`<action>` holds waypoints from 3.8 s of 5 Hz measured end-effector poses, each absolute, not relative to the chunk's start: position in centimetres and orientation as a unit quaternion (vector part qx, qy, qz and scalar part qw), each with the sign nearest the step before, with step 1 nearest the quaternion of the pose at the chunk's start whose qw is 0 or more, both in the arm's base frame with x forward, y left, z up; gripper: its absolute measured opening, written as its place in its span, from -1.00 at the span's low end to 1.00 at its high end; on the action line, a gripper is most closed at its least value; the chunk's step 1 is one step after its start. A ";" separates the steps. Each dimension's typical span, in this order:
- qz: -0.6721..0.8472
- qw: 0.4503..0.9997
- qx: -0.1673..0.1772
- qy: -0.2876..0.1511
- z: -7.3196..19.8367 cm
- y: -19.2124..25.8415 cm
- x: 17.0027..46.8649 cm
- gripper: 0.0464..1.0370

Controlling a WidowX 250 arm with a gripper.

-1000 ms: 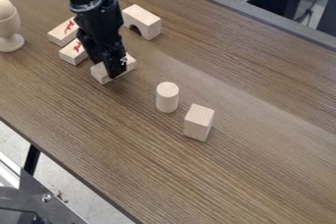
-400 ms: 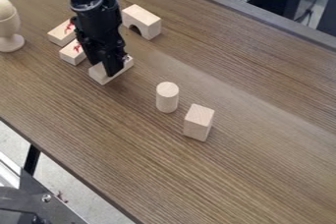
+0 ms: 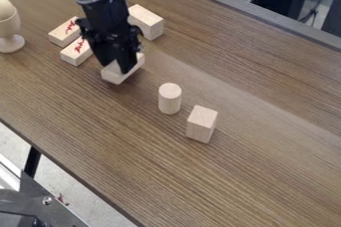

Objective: Put the rectangular block at the top of the arch

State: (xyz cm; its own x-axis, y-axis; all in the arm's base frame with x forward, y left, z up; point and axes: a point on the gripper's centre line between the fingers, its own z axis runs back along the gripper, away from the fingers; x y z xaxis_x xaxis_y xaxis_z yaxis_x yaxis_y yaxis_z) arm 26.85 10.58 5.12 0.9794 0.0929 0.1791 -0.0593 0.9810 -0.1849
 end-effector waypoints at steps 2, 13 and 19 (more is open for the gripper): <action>0.128 0.981 -0.065 -0.127 9.2 9.2 27.5 -0.08; 0.649 0.743 -0.011 -0.167 9.1 12.3 36.8 -0.08; 0.671 0.725 -0.006 -0.154 6.8 14.6 38.2 -0.08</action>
